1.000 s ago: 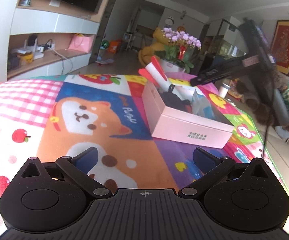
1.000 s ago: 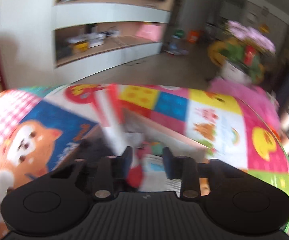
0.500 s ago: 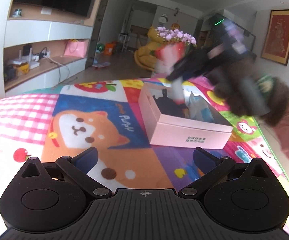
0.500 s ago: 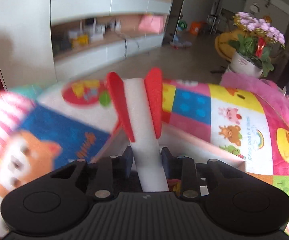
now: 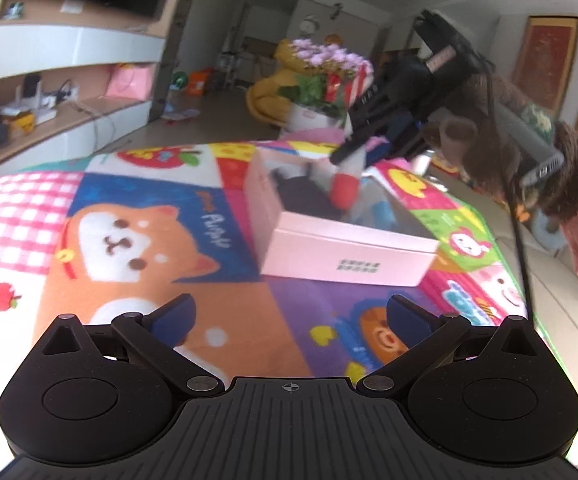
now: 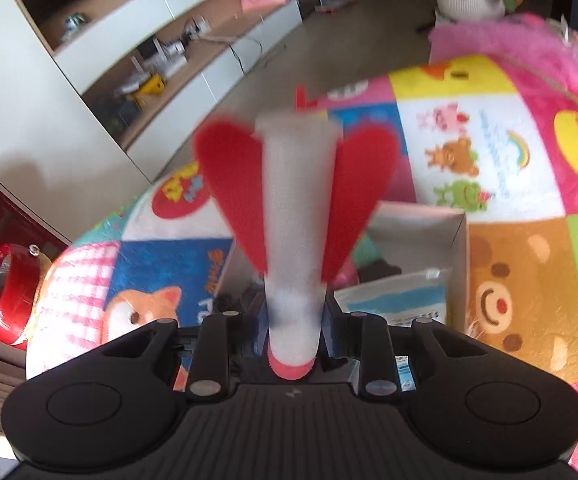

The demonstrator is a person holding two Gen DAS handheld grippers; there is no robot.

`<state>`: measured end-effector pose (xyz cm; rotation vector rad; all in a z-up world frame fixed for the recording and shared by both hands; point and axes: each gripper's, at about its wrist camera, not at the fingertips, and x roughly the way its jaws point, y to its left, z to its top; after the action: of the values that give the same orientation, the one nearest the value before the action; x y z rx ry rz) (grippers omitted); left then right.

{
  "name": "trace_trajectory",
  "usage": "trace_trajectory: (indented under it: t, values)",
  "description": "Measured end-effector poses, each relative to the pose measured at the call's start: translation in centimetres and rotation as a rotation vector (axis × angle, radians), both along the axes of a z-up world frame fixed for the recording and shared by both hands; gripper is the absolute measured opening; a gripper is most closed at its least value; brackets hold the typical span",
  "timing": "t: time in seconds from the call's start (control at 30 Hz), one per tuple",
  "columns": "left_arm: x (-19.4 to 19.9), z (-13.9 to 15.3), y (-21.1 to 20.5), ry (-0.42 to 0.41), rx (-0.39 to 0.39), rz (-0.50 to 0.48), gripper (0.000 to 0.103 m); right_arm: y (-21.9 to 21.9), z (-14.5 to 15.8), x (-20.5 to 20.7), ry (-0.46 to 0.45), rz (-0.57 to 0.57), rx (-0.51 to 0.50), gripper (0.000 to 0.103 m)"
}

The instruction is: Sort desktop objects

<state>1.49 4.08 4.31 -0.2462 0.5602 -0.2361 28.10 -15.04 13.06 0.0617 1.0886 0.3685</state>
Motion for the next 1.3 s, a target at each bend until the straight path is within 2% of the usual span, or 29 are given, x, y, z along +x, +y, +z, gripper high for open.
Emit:
trace_trajectory:
  t: [0.13, 0.23, 0.4, 0.5, 0.53, 0.57, 0.7, 0.8, 0.83, 0.9, 1.03, 1.13, 1.17, 1.23, 1.3]
  values:
    - [0.3, -0.4, 0.6, 0.017, -0.011, 0.018, 0.103, 1.1, -2.8, 0.9, -0.004, -0.025, -0.056, 0.027]
    - [0.3, -0.6, 0.8, 0.022, -0.004, 0.016, 0.103, 0.6, -3.1, 0.5, -0.003, -0.022, -0.049, 0.027]
    - [0.7, -1.0, 0.6, 0.040, -0.041, 0.015, 0.103, -1.3, -4.1, -0.5, 0.110, -0.015, -0.034, 0.027]
    - [0.5, -0.9, -0.2, 0.030, -0.029, -0.019, 0.103, -1.4, -3.6, -1.6, 0.068, 0.011, -0.053, 0.030]
    - [0.4, -0.7, -0.3, 0.024, -0.017, -0.029, 0.103, -1.7, -3.2, -1.8, 0.048, 0.014, -0.045, 0.038]
    - [0.3, -0.7, -0.4, 0.019, -0.008, -0.032, 0.103, -2.0, -2.5, -2.4, 0.014, 0.017, -0.025, 0.044]
    - [0.8, -0.3, -0.3, 0.015, 0.027, -0.012, 0.103, -3.7, -0.2, -4.4, -0.144, -0.002, 0.018, 0.047]
    - [2.0, 1.1, -0.8, -0.031, 0.078, -0.029, 0.103, -4.5, 0.5, -5.2, -0.235, -0.020, -0.030, 0.042]
    - [2.8, 1.8, -1.1, -0.056, 0.106, -0.037, 0.103, -4.8, 0.5, -5.2, -0.250, -0.024, -0.041, 0.035]
    - [4.4, 3.0, -2.0, -0.103, 0.157, -0.048, 0.103, -5.2, 0.0, -4.6, -0.234, -0.038, -0.039, 0.029]
    - [9.8, 4.7, -5.2, -0.149, 0.251, -0.091, 0.103, -5.2, -3.0, -2.8, -0.128, -0.033, 0.042, 0.028]
    - [13.1, 4.9, -7.6, -0.147, 0.331, -0.124, 0.103, -4.5, -3.6, -3.5, -0.183, 0.006, 0.010, 0.029]
    - [14.1, 4.8, -8.4, -0.139, 0.355, -0.146, 0.103, -4.9, -3.3, -3.7, -0.185, 0.013, 0.031, 0.029]
    - [15.6, 4.4, -9.8, -0.125, 0.397, -0.185, 0.103, -6.3, -2.4, -4.3, -0.217, -0.006, 0.076, 0.029]
    - [17.0, 3.7, -11.1, -0.103, 0.457, -0.212, 0.103, -7.6, -1.6, -4.7, -0.279, -0.040, 0.060, 0.031]
